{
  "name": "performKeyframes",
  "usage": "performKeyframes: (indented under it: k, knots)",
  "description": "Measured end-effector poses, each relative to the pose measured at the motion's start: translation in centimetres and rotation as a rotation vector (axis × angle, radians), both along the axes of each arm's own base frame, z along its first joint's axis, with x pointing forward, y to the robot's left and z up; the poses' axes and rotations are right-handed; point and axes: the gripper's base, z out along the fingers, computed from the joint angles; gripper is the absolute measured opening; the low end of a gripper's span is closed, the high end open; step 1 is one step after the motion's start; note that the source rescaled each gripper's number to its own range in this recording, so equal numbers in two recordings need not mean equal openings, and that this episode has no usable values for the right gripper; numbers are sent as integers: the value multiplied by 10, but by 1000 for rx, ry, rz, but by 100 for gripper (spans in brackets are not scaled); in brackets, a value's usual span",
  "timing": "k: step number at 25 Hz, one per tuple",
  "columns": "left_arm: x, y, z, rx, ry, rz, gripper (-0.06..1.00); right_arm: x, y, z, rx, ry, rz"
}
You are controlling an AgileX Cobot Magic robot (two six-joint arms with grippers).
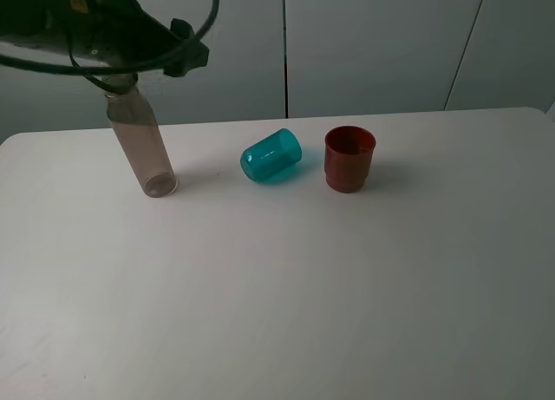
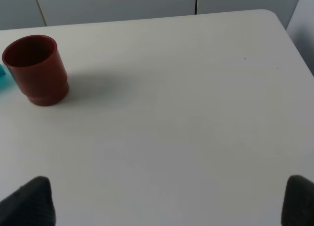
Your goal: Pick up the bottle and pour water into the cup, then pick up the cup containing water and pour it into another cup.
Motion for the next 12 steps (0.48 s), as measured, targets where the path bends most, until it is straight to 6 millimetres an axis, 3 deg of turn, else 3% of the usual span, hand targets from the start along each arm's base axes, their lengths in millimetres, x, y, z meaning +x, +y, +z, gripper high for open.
performKeyframes:
  k: [4, 7, 12]
  knots:
    - [-59, 32, 50, -33, 54, 51, 99, 0, 0, 0, 0, 0, 0]
    - [-99, 71, 71, -64, 20, 181, 99, 0, 0, 0, 0, 0, 0]
    - [-172, 129, 79, -6, -37, 420, 99, 0, 0, 0, 2, 0, -1]
